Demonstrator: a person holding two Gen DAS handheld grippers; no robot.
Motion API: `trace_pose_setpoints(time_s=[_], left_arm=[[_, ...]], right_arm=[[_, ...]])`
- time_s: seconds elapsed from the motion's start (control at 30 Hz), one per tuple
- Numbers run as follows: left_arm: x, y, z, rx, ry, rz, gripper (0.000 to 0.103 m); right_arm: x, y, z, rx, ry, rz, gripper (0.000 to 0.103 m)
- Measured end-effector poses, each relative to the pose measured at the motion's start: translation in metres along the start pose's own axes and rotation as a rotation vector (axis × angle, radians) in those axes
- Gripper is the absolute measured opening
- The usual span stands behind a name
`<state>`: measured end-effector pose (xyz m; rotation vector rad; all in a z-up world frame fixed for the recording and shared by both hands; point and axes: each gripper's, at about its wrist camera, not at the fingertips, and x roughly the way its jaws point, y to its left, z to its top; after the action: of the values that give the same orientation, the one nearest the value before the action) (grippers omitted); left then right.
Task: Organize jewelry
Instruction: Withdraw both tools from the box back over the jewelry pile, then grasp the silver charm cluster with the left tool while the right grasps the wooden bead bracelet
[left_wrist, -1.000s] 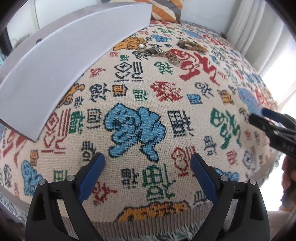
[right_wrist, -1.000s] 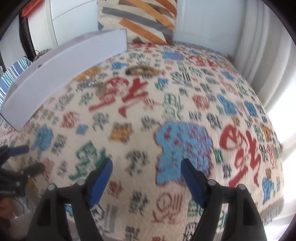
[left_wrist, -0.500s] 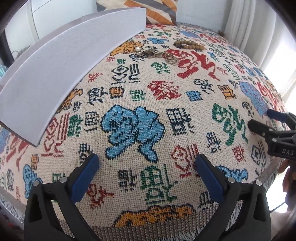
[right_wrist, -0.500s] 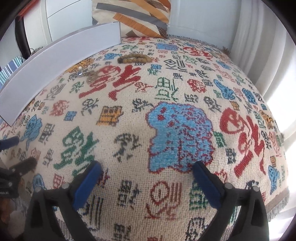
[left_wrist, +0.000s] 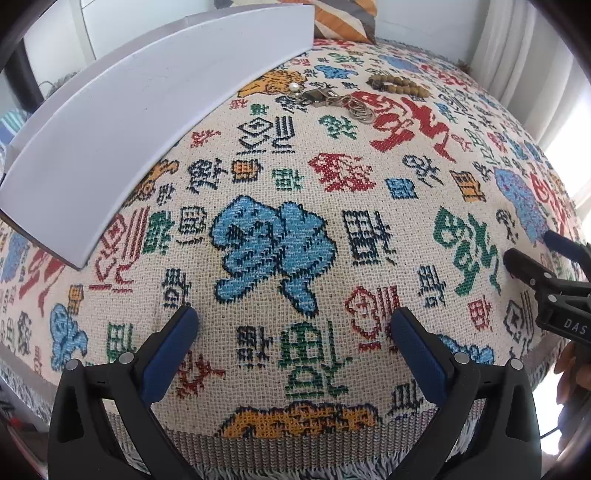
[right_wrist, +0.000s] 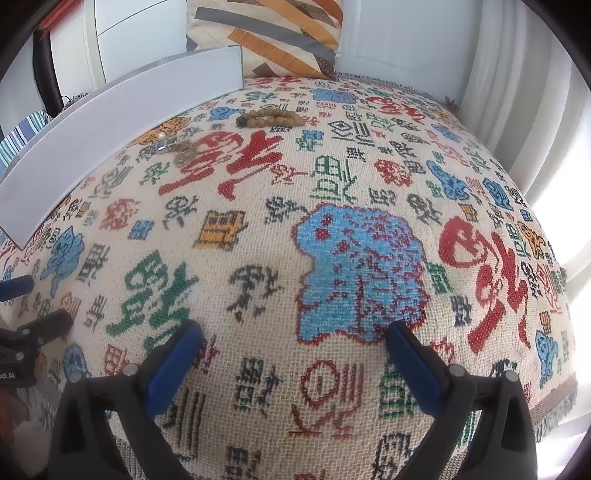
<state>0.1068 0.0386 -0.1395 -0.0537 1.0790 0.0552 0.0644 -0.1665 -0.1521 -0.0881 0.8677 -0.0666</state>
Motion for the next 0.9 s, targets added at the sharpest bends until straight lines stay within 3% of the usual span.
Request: trace_pose_setpoints(time_s=[0.43, 0.9], left_arm=[[-0.0049, 0.0021, -0.0067, 0.024, -0.033, -0.018, 0.103], [-0.006, 0.0028, -0.006, 0.077, -0.006, -0.052, 0.103]], right_arm=[[0.0, 0.0002, 0.0002, 0.012, 0.005, -0.006, 0.102], [0.0024, -0.0008, 0.0069, 0.006, 0.073, 0.002, 0.102]])
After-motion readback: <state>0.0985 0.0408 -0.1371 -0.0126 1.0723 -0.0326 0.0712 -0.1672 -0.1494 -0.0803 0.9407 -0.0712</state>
